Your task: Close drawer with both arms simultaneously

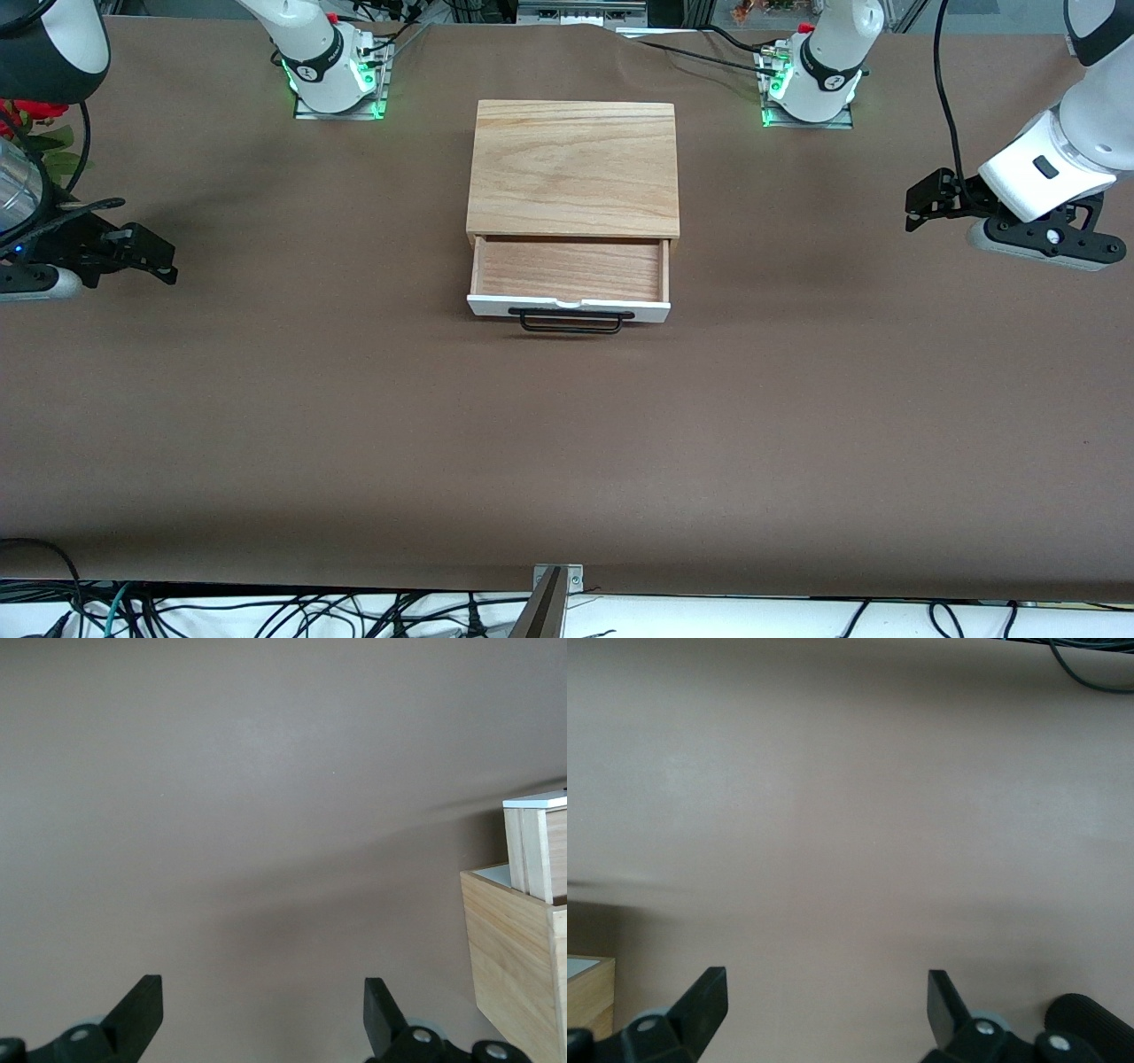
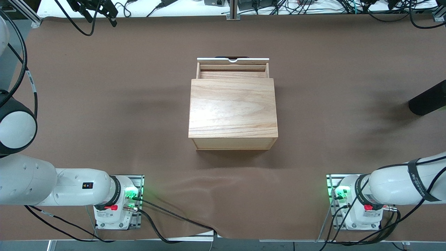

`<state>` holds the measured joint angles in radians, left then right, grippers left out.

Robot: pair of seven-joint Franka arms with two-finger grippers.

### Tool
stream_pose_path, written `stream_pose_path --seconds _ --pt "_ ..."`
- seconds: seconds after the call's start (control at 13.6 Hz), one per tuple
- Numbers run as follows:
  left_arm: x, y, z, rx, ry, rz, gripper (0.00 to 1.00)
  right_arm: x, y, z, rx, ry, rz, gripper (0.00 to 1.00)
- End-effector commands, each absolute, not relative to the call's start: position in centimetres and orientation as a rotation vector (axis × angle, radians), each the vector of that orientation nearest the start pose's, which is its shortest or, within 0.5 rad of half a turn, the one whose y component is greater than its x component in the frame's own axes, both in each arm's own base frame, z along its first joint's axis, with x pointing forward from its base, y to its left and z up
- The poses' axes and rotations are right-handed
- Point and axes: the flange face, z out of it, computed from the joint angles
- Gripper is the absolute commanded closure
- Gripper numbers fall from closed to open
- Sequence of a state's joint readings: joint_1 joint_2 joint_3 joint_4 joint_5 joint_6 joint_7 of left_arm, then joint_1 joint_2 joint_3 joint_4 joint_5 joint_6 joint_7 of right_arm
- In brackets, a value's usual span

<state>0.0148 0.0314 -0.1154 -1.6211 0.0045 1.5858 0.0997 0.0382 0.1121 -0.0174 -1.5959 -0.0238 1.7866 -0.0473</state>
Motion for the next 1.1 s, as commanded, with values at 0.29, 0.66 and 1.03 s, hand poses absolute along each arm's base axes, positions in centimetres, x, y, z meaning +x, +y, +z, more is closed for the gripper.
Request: stream_pose_path --seconds 0.29,0.66,1.03 --pt "57.3 -7.1 59.0 -3.123 0.339 0.086 0.00 61.2 2.5 56.4 -3.149 -0.129 -0.126 0.00" --pt "58.9 -8.8 57.3 -3.231 0.350 0.121 0.00 62.0 6.1 55.2 -3.138 -0.216 -0.155 0.00" --pt "63.1 -14.9 51.9 -3.291 0.434 0.000 0.00 64.4 10.5 50.8 -3.008 -0.223 -0.189 0.00"
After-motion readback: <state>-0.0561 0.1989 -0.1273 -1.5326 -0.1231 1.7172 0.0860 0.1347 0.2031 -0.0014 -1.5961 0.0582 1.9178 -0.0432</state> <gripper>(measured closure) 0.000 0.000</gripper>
